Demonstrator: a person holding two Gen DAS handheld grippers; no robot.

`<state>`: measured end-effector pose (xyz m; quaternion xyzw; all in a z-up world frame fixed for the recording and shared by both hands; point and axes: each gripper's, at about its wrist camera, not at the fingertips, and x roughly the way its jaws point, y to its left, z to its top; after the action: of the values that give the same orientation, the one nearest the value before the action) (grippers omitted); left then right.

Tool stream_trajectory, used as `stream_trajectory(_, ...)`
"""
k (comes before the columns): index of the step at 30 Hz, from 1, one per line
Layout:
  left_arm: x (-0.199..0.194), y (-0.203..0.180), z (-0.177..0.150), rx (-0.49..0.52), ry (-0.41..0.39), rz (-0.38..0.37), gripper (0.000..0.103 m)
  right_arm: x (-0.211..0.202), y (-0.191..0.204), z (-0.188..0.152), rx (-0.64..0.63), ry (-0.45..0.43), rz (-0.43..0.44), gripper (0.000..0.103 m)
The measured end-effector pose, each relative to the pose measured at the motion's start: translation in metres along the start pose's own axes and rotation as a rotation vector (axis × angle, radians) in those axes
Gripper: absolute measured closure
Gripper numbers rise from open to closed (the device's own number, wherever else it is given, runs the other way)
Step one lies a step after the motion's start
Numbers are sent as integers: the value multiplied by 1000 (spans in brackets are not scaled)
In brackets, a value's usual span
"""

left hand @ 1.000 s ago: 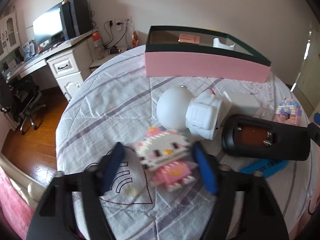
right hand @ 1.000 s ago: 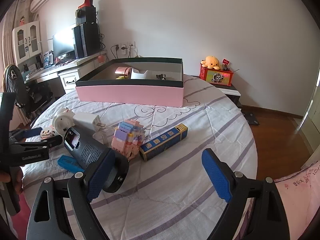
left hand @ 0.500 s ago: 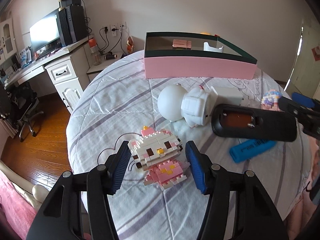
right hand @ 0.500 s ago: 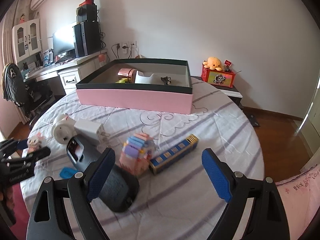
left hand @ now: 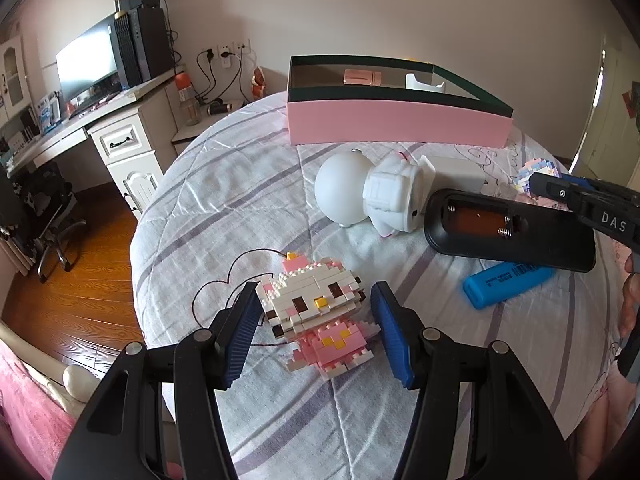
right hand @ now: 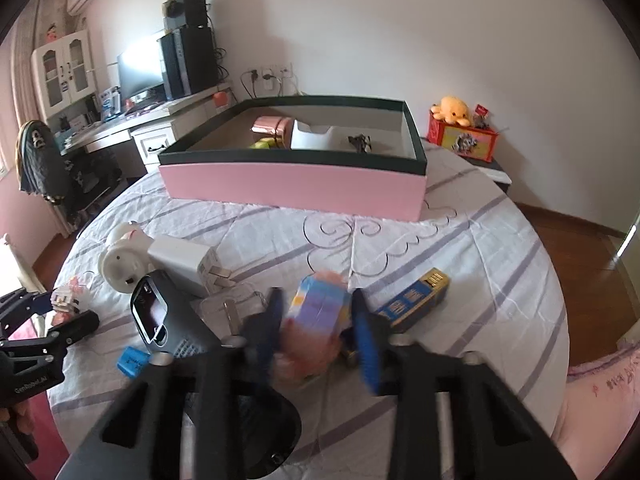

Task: Organize rigid objects
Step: 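Grasp the Hello Kitty block figure with the left tool while the right tool grasps the purple block figure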

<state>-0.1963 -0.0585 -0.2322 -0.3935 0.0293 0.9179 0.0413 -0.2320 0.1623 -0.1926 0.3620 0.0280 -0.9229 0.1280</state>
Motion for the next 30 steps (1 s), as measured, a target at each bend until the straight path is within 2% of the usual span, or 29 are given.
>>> stream_trajectory(10, 2, 0, -1, -4, 7, -1, 45, -52, -28, -2, 24, -105, -81, 78)
stream_trajectory(13, 2, -2, -1, 0, 6, 5, 45, -57, -41, -16, 38, -81, -117, 78)
stream_trajectory(17, 2, -3, -2, -3, 6, 11, 45, -45, -52, -34, 65, -32, -121, 78)
stream_trajectory(19, 2, -3, -1, 0, 7, 13, 45, -43, -52, -40, 73, -36, -120, 78)
stream_trajectory(30, 2, 4, -3, -41, -10, -13, 45, -35, -57, -37, 87, -26, -108, 76)
